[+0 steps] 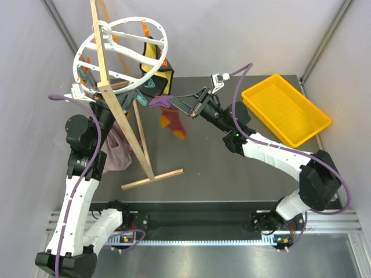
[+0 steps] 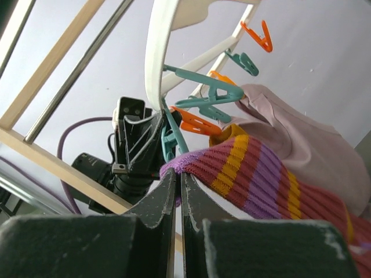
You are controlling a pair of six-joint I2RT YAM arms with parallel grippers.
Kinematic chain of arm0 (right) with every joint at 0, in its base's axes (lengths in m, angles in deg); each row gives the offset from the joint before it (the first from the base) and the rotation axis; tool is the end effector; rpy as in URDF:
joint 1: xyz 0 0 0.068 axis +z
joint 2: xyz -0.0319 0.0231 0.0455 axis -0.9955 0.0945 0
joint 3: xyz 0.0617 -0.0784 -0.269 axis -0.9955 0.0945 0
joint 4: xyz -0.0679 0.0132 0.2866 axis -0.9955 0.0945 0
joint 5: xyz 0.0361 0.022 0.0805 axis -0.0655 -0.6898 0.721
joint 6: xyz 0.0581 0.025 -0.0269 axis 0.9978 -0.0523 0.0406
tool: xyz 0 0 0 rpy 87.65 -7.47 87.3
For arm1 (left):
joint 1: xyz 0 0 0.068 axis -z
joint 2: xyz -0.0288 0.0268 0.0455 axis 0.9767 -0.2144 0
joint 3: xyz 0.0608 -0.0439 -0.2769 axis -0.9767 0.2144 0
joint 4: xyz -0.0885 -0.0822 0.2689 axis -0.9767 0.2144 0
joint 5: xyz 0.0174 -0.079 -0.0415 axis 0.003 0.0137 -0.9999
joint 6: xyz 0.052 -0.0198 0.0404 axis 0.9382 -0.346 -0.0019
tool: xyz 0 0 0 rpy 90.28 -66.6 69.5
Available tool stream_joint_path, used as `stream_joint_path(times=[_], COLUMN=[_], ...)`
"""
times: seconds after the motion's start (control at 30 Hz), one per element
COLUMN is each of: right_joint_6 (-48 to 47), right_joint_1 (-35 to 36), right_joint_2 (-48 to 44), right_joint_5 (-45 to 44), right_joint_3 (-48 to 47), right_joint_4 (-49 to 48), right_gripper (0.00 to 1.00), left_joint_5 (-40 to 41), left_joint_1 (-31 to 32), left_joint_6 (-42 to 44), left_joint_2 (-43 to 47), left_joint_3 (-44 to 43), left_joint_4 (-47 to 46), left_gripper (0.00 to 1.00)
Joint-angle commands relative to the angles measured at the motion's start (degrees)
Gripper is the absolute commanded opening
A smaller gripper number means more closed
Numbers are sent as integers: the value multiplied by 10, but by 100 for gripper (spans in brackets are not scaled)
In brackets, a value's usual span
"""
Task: Clip the socks to the hanger
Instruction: Place the sock at the center of the board.
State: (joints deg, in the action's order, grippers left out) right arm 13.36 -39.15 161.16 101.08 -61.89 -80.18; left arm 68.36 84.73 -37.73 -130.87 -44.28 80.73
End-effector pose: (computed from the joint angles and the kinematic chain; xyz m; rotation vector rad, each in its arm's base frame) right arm 0.2703 0.2942 0.3922 -0.0095 1.3735 1.8454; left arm 0.2138 -0.0400 0.4621 -0.4622 1.3655 -1.1658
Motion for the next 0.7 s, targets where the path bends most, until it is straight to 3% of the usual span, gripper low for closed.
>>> stream_joint_path(times=[0.0, 0.67], right_joint_6=[27, 57], right_joint_1=[12, 26], right_joint_2=[0, 29], right_joint_5=[-4, -5], right_joint_3=[-29, -65], right_joint_4=[-5, -22], right_gripper=[0, 0], left_joint_5=[-3, -20], left_joint_1=[2, 2], left_joint_6=[29, 32], left_joint_2=[4, -4], left_joint_3=[3, 8], left_joint_4=[-22, -35], left_gripper=[0, 0])
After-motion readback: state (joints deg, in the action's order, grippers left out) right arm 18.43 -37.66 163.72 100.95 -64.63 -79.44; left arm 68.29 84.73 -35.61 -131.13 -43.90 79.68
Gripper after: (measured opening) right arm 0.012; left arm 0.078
